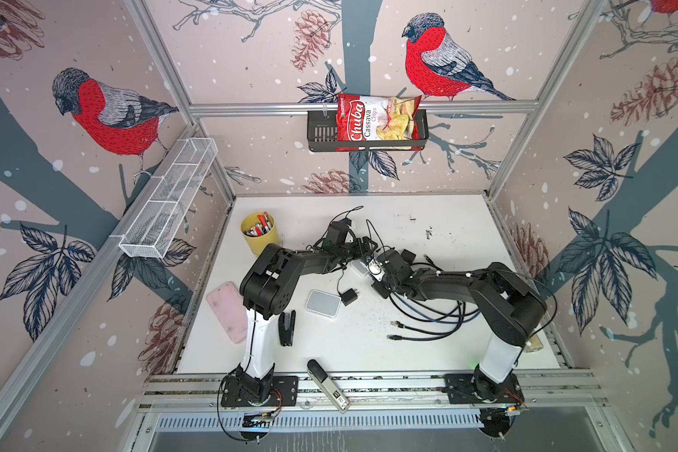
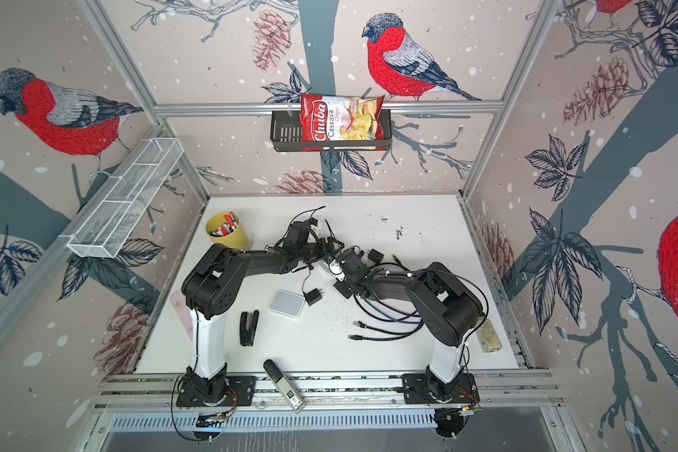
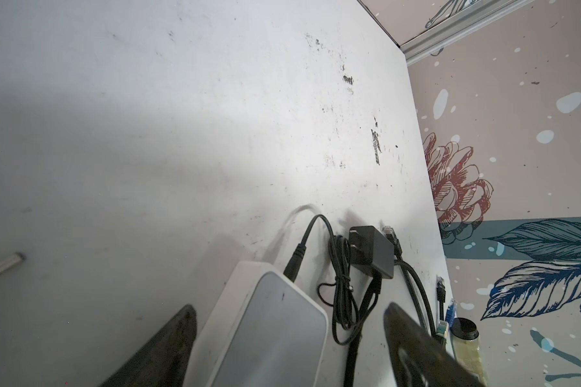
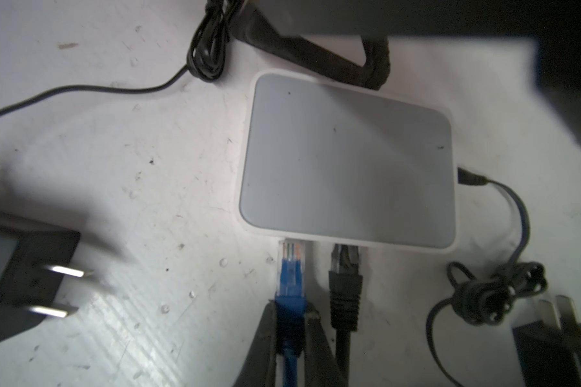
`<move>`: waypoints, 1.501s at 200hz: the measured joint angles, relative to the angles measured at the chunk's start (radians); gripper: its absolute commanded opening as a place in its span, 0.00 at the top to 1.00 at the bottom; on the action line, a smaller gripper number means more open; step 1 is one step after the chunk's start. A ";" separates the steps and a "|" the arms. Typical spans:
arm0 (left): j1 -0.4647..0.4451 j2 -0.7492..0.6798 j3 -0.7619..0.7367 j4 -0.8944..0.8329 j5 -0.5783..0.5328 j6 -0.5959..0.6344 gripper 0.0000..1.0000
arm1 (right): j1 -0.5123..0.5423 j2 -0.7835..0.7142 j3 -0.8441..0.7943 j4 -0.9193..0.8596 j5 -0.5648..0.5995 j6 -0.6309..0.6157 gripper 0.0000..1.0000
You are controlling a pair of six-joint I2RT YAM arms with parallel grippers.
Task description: Insert the plug into the switch port
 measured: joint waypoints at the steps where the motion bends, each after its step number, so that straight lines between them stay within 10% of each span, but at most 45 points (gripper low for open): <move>1: 0.000 0.000 0.000 0.000 0.000 0.000 0.14 | 0.000 0.000 0.000 0.000 0.000 0.001 0.92; 300: -0.012 0.005 -0.021 0.072 0.004 0.046 0.14 | 0.036 -0.032 -0.113 0.203 -0.010 0.110 0.92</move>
